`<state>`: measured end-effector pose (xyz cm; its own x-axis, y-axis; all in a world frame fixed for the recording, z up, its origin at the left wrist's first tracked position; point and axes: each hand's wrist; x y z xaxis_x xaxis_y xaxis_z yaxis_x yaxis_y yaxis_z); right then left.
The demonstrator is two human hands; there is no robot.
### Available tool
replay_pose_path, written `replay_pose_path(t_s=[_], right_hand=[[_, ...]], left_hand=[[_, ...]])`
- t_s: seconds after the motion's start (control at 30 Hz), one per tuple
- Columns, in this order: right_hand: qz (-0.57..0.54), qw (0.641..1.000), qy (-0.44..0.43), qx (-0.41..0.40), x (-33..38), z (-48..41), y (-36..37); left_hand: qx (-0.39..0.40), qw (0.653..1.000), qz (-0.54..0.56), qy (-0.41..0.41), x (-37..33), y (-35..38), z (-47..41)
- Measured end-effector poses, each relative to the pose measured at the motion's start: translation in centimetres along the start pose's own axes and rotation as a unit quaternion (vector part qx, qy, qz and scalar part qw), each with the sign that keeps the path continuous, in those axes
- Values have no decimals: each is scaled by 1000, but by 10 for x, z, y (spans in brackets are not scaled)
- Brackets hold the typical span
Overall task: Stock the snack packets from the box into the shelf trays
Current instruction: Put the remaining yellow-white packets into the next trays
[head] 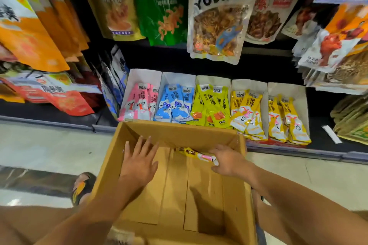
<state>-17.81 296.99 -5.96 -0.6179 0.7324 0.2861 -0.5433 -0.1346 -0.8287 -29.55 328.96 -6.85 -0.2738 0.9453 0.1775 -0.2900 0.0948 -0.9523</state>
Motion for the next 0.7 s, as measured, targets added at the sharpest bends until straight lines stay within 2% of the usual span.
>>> replay_pose_path(t_s=[0.2, 0.43, 0.63, 0.7], right_hand=[[-41, 996, 46, 60, 2, -40, 41], [-99, 987, 93, 84, -17, -82, 74], [-20, 994, 99, 27, -30, -107, 89], [13, 992, 119, 36, -29, -115, 91]], left_hand=[[-60, 996, 49, 33, -12, -22, -48], [-59, 995, 54, 55, -33, -7, -81], [-93, 992, 72, 52, -41, 5, -83], [-93, 992, 73, 51, -43, 8, -84]])
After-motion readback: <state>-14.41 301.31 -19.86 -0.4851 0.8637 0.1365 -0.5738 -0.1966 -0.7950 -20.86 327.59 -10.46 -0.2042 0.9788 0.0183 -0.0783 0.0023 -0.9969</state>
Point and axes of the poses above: each hand's wrist, its own z-axis away from the middle knuckle, its own y-axis out of the palm, x = y × z, and after that the axes turned 14 degrees about -y, right-handed
